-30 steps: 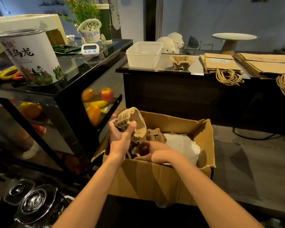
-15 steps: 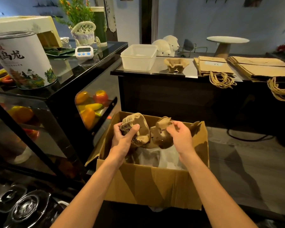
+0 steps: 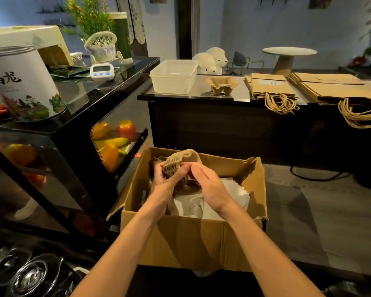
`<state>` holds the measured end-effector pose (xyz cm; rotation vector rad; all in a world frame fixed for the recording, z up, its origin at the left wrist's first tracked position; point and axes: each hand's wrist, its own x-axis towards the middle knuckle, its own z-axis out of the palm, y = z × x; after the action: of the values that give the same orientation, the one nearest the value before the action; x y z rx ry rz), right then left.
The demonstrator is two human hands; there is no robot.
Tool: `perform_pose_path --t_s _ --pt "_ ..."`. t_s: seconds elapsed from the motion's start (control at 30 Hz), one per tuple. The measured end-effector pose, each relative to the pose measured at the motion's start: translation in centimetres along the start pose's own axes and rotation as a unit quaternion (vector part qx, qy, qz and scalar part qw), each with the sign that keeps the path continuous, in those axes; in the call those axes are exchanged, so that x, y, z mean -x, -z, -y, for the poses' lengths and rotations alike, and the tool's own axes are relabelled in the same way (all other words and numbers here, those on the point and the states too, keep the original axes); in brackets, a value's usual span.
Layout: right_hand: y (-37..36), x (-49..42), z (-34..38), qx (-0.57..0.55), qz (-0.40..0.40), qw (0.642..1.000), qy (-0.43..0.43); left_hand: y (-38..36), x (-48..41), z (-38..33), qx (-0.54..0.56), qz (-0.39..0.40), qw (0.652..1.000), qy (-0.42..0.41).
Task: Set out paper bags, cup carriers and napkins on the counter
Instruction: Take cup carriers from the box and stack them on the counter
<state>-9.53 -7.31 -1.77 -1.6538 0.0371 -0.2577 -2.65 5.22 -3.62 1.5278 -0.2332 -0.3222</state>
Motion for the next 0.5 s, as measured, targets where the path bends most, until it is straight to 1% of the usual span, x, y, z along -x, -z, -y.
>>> perform_pose_path --t_s 0.03,0.07,0.1,0.13,0.17,0.2,0.27,0.33,0.37,0.4,0.43,0.5 --pt "0.3 -0.2 -0.2 0.015 -0.038 0.999 0.014 0.5 -0.3 0.0 -0.018 -0.018 1.0 -0.009" --pt "0.7 -0.5 -0.5 0.054 -0.086 0.995 0.022 1.0 -0.6 0.0 -0.03 -0.033 0.999 -0.014" --pt "1.1 -0.8 -1.0 0.122 -0.128 0.984 0.016 1.6 -0.9 -0.1 -0.036 -0.048 0.998 -0.015" --pt "1.6 -1.2 -1.6 0.209 -0.146 0.967 -0.005 2.1 -1.3 -0.1 -0.041 -0.062 0.997 -0.011" --pt "2.0 -1.7 -2.2 0.294 -0.13 0.946 -0.044 2.6 -1.6 -0.1 -0.049 -0.074 0.996 -0.005" --pt "2.2 -2.1 -2.8 0.372 -0.09 0.919 -0.089 2.9 -1.8 0.0 -0.062 -0.085 0.994 -0.001" --pt "2.2 -3.0 -3.9 0.484 0.022 0.862 -0.147 3.2 -1.9 0.3 -0.089 -0.107 0.99 0.001" --pt "1.7 -3.5 -4.6 0.55 0.097 0.817 -0.147 3.3 -2.0 0.8 -0.094 -0.129 0.987 0.007" --pt "1.5 -3.7 -4.7 0.574 0.112 0.8 -0.133 3.3 -2.1 1.0 -0.088 -0.135 0.987 0.012" --pt "1.4 -3.9 -4.8 0.592 0.11 0.791 -0.112 3.3 -2.1 1.0 -0.081 -0.139 0.987 0.018" --pt "1.4 -4.1 -4.6 0.6 0.094 0.789 -0.091 3.3 -2.2 1.1 -0.076 -0.142 0.987 0.022" --pt "1.5 -4.2 -4.3 0.594 0.051 0.801 -0.063 3.3 -2.3 1.2 -0.077 -0.144 0.986 0.022"
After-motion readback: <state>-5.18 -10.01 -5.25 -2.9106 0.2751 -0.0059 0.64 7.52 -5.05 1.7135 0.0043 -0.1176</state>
